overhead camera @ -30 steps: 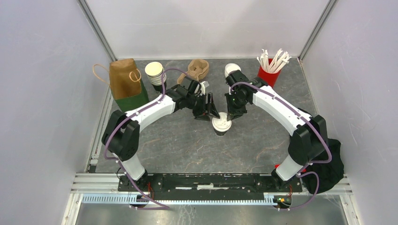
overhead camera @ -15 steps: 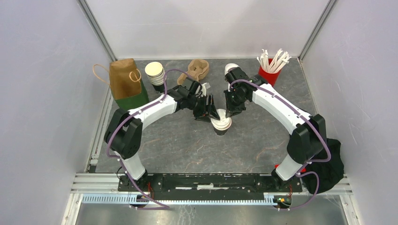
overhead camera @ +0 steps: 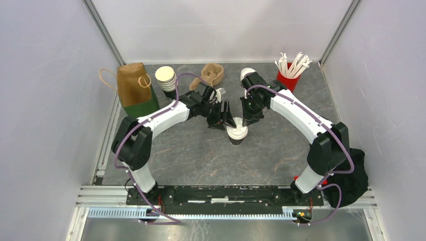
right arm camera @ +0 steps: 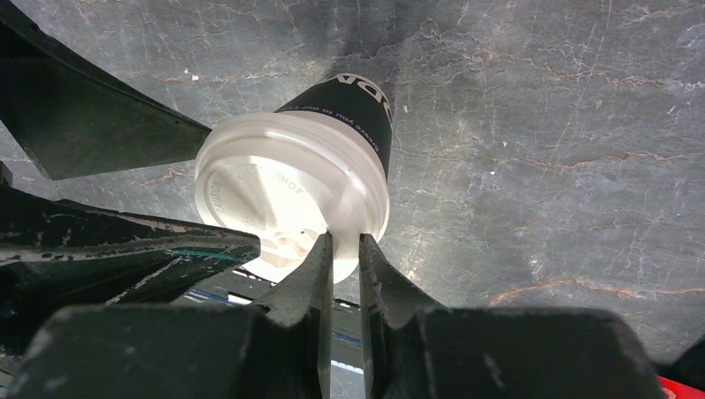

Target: Pack the takeout coffee

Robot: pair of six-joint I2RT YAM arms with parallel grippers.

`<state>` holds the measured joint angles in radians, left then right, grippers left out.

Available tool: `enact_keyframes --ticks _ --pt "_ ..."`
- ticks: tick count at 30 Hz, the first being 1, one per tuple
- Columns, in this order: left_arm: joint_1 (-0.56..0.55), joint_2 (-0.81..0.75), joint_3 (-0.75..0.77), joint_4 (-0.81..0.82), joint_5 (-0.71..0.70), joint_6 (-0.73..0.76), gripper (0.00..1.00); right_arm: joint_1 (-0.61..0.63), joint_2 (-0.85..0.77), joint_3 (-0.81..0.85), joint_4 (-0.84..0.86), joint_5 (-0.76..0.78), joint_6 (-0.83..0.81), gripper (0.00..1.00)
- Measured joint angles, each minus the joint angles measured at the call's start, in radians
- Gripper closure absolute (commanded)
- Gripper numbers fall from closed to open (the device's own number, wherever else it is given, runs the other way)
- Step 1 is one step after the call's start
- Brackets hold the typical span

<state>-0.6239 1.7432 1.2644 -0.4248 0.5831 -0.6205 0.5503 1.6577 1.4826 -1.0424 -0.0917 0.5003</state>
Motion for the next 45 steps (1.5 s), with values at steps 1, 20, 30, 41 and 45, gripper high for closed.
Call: enact_keyframes --ticks 1,20,30,41,45 --pt "0.0 0.0 0.0 0.0 0.0 0.0 0.3 -0.001 0.0 0.0 0.0 0.0 -0.001 0.9" --pt "0.0 0.018 0.001 -0.001 0.003 0.001 0.34 -0.009 0.0 0.0 0.0 -0.006 -0.001 0.88" --pt "0.0 0.018 0.001 -0.001 0.003 0.001 0.35 -0.009 0.0 -0.008 -0.001 -0.016 -0.005 0.88" --pt "0.0 0.018 0.001 -0.003 0.003 0.001 0.31 -0.009 0.0 -0.005 -0.025 -0.02 -0.013 0.87" --pt "0.0 0.018 0.001 -0.011 0.003 0.001 0.3 -0.01 0.0 -0.005 -0.035 -0.021 -0.014 0.87"
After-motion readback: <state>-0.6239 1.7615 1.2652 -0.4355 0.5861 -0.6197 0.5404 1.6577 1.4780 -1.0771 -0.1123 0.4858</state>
